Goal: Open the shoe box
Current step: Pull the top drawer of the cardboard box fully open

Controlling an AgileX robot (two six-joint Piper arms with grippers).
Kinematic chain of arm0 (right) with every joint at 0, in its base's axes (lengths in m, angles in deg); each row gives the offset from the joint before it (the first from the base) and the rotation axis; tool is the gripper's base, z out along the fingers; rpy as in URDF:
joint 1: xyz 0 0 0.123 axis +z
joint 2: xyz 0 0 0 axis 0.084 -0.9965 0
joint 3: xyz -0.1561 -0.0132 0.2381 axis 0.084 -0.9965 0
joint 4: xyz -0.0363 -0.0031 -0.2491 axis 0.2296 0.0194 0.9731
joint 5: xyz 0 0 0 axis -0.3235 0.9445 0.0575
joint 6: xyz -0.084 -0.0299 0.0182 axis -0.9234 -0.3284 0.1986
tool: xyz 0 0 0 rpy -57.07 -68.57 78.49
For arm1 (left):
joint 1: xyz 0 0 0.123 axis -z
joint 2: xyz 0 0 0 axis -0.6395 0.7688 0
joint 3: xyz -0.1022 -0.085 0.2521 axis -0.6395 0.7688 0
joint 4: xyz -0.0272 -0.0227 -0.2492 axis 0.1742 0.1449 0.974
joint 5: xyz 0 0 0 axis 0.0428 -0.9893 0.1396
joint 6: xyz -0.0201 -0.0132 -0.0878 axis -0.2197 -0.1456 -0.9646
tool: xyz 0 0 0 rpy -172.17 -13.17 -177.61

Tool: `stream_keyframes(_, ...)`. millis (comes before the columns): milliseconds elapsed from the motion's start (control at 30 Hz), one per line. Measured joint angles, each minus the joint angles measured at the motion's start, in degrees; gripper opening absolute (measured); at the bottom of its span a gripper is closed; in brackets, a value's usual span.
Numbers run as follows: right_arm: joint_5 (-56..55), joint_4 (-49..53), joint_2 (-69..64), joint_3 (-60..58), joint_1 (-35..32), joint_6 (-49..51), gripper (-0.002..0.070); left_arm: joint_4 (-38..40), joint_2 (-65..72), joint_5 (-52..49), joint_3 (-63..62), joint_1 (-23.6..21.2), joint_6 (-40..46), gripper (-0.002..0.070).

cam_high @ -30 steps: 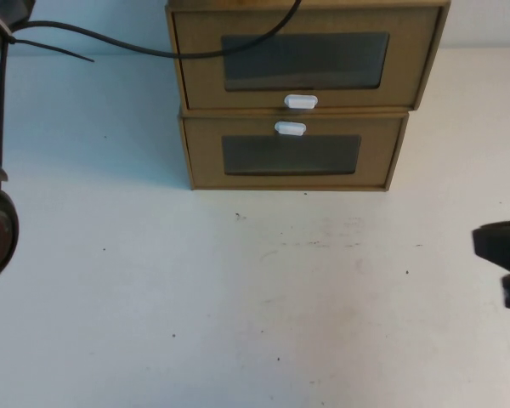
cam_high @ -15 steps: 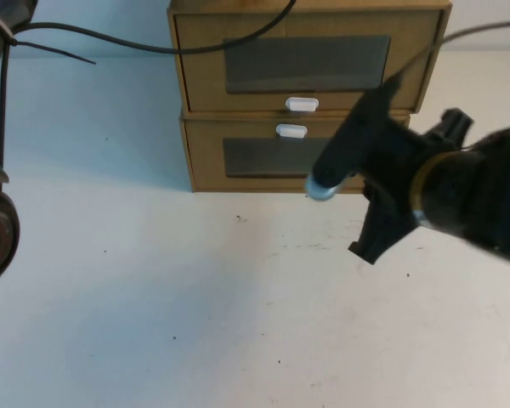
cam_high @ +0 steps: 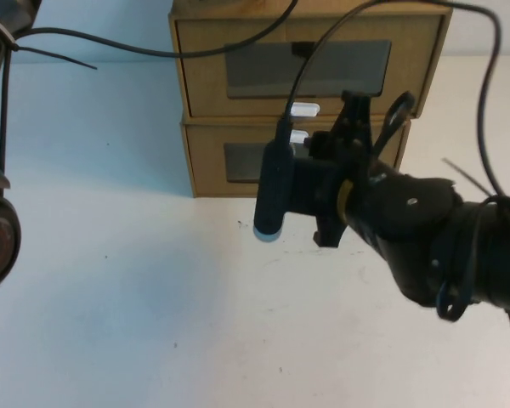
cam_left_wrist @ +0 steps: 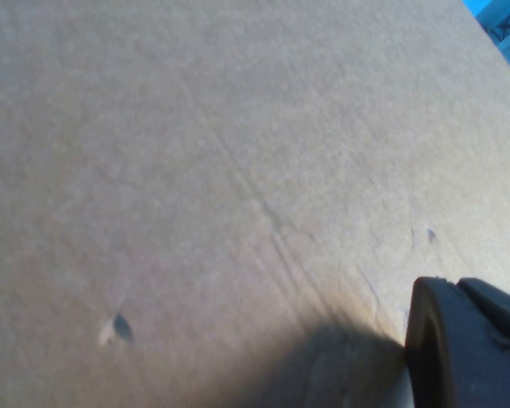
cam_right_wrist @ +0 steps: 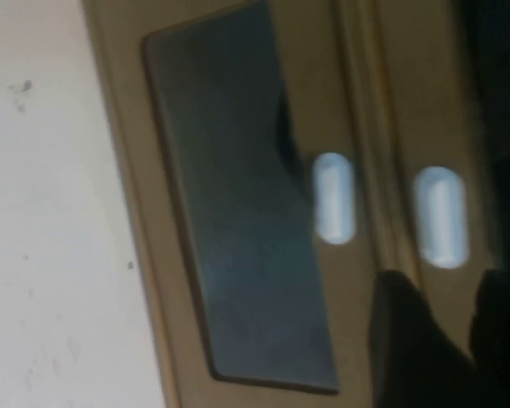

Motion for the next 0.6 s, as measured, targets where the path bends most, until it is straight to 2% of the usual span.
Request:
stream_keyframes(100,0.77,0.39,-2.93,0.83,0.00,0.09,0.0246,0.00,0.00,0.00,0.00,0.00,0.00,-0.0004)
stream_keyframes(200,3.25,0.50,-6.13,2.93,0.00,0.20,0.0299,0.00,0.00,0.00,0.00,0.00,-0.13,-0.0004)
stream_keyframes(600,5.98,0.50,-14.41,13.12,-1.40,0.27,0.0319,0.00,0.00,-0.22,0.00,0.00,-0.13,-0.0004)
